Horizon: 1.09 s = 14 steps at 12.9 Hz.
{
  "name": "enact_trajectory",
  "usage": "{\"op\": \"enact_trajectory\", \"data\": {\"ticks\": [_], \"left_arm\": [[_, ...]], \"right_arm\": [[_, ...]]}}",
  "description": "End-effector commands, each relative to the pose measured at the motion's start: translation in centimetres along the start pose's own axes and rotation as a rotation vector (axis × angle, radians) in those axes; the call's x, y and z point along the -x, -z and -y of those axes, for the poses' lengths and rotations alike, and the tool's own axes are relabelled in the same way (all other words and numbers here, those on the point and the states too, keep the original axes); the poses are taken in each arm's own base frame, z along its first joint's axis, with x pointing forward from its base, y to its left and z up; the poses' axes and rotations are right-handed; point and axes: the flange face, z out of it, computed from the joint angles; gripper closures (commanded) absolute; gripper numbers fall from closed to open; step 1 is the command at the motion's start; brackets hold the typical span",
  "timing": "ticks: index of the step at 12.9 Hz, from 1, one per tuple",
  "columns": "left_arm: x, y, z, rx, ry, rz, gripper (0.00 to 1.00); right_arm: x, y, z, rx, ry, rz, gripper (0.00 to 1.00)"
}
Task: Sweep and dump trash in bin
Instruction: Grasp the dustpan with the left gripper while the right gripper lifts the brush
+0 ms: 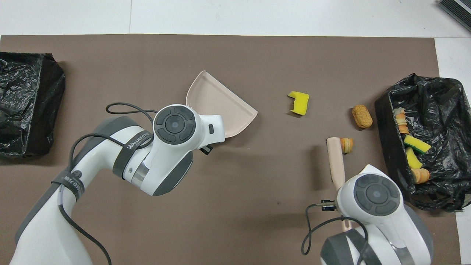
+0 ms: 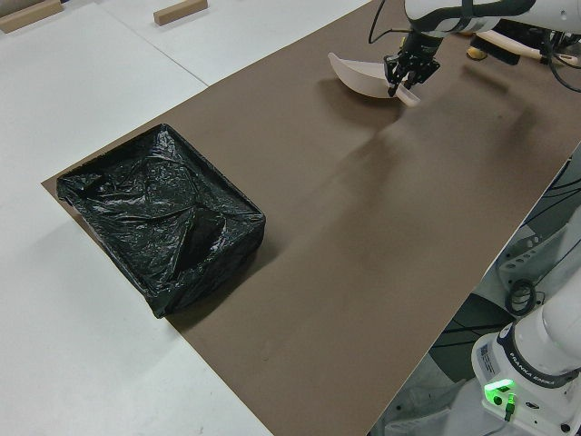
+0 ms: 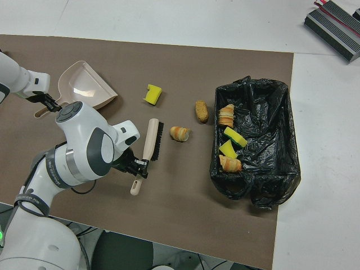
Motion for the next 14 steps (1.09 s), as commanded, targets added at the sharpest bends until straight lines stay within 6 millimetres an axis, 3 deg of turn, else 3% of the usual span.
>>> {"op": "enact_trajectory", "data": {"ticks": [1, 3, 5, 7, 9, 14], "left_arm": [[0.2, 0.5, 1.6, -0.008, -0.266, 0.015, 1.00], [-0.4, 1.0, 2.0, -0.010, -0.375, 0.010, 1.00], [-2.5, 0.7, 2.9, -0.005, -0.467, 0.014, 1.00], [-4.3, 0.6, 4.0, 0.004, -0.517, 0.010, 1.00], [-4.8, -0.4, 5.0, 0.020, -0.525, 0.027, 1.00], [-6.7, -3.0, 5.6, 0.049, -0.528, 0.056, 1.00]], "right_arm": [[-3.6, -0.1, -3.7, 0.094, 0.051, -0.013, 1.00], [-6.0, 0.3, -6.3, 0.183, 0.123, -0.057, 1.00], [-8.2, -1.0, -8.4, 0.256, 0.177, -0.092, 1.00], [-9.4, -2.0, -9.9, 0.291, 0.215, -0.120, 1.00], [-10.5, -2.4, -12.2, 0.304, 0.222, -0.149, 1.00], [-12.0, -5.4, -11.6, 0.276, 0.230, -0.122, 1.00]]}}
